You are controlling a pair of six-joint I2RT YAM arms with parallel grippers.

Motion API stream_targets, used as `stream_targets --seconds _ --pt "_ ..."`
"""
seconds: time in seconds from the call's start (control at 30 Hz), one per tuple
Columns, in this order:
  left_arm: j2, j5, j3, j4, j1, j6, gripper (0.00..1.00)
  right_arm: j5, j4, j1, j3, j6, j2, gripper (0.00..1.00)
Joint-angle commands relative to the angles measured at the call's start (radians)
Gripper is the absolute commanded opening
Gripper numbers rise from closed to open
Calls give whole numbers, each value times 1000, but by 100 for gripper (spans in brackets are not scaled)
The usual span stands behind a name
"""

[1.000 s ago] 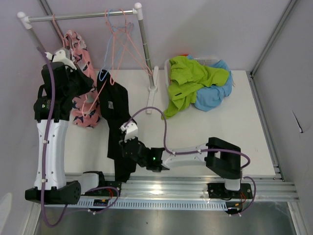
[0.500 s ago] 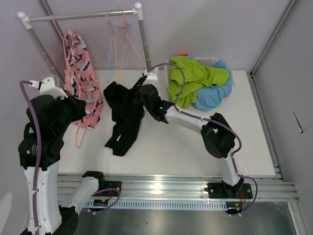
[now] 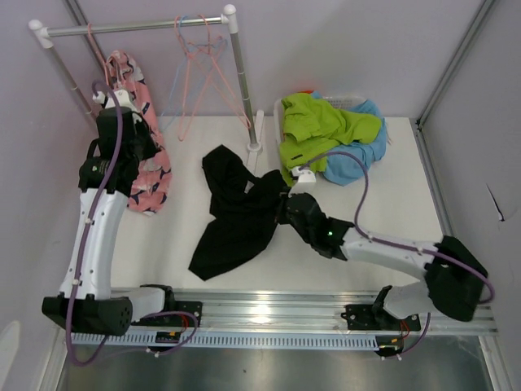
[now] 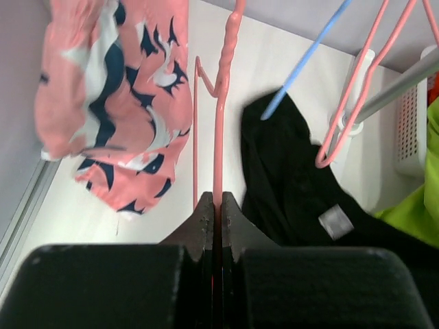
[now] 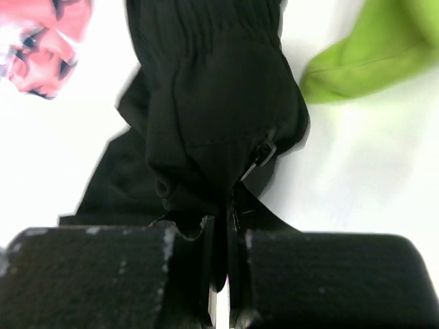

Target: Remove the shorts from the hanger

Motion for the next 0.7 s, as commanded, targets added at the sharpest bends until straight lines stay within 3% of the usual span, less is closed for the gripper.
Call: stream_targets --seconds 0.0,0.23,0.4,0.67 --pt "46 20 132 164 -4 51 0 128 29 14 -108 5 -198 0" --pt "256 -13 451 164 -4 140 0 197 -14 -17 -307 13 -427 0" --pt "415 46 644 144 -4 162 0 150 35 -38 -398 51 -421 0" --pt "557 117 766 127 -3 174 0 93 138 -73 -452 22 -338 0"
